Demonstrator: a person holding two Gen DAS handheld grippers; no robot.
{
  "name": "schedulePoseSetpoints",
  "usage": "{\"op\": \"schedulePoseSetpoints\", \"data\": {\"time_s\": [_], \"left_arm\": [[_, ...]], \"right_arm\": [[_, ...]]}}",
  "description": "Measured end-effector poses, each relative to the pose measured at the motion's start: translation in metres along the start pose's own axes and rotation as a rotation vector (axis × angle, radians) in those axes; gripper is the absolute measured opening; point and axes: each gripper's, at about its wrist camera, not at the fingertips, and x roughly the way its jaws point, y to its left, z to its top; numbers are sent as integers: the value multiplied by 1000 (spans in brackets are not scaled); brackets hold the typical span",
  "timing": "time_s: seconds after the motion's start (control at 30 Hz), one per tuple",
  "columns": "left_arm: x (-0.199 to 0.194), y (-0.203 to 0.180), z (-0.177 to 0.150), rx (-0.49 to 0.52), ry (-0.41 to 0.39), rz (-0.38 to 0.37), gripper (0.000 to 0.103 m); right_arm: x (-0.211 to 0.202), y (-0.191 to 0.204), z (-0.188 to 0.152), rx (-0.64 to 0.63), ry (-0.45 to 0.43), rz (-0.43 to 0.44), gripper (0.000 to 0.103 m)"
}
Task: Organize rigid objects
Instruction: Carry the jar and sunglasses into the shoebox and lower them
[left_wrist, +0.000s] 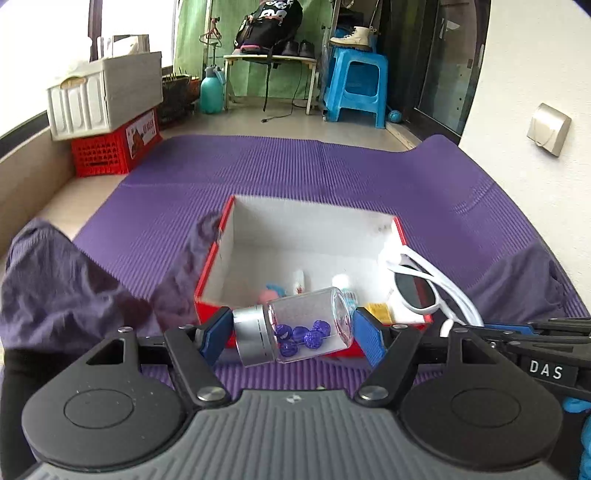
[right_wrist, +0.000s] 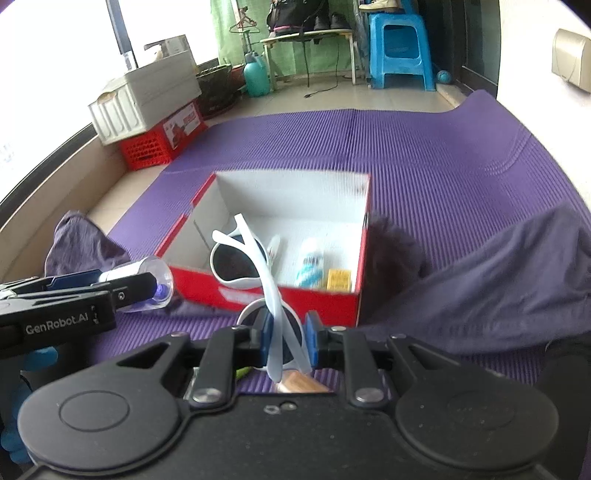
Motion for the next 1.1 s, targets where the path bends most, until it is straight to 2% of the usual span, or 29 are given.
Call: {"op": "schedulePoseSetpoints", "data": {"time_s": [0.43,0.57,0.8,1.1], "left_arm": [[49,9,50,44,4,42,71],[78,16,62,30,39,30,71],[139,26,74,40,103,56,71],[209,30,72,46,189,61,71]], "right_arm": [[41,-3,42,3,-7,-52,18],[64,-6,54,8,0,-74,18],[114,-9,71,-5,35,-115,18],[180,-5,69,-64,115,-164,18]]}}
